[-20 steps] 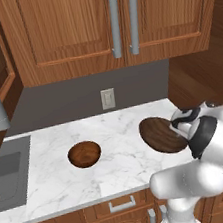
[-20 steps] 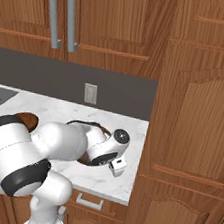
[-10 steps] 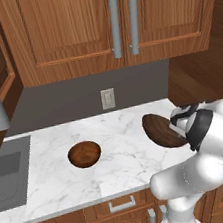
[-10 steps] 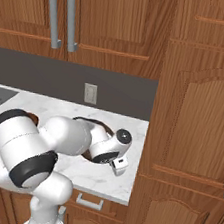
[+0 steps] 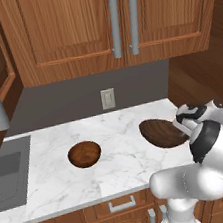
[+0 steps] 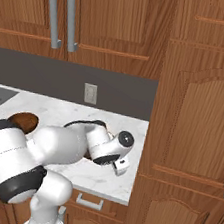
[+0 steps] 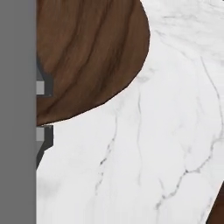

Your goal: Pick up the bowls on the counter and stack them on top of one another in the open cabinet. Place the smaller bowl on top of the larger bowl.

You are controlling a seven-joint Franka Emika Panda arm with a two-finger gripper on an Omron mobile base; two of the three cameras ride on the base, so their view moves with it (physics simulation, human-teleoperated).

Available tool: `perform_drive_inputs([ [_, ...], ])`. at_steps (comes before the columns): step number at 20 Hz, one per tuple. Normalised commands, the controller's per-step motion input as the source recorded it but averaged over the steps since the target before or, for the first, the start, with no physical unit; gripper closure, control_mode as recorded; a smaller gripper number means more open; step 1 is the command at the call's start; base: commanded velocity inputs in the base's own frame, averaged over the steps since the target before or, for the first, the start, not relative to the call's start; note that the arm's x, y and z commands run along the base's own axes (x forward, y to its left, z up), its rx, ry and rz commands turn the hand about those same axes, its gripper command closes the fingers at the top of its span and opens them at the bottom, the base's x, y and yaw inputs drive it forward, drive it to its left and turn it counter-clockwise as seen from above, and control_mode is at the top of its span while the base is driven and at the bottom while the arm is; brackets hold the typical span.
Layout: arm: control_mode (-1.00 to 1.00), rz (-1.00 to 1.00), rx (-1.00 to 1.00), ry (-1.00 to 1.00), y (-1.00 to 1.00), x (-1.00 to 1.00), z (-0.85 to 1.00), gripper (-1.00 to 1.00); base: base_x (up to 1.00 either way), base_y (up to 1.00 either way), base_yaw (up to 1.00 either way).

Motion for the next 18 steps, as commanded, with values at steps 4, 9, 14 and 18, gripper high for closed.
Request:
perform_drive_inputs([
  [4, -1.0, -0.03, -0.01, -0.08, 0.08, -0.38, 0.22, 1.0, 0.0, 0.0, 0.0],
  [9, -1.0, -0.04, 0.0, -0.07, 0.07, -0.34, 0.29, 1.0, 0.0, 0.0, 0.0],
  [14, -1.0, -0.05, 0.0, -0.08, 0.06, -0.28, 0.33, 1.0, 0.0, 0.0, 0.0],
  [18, -1.0, -0.04, 0.0, -0.09, 0.01, -0.28, 0.39, 1.0, 0.0, 0.0, 0.0],
])
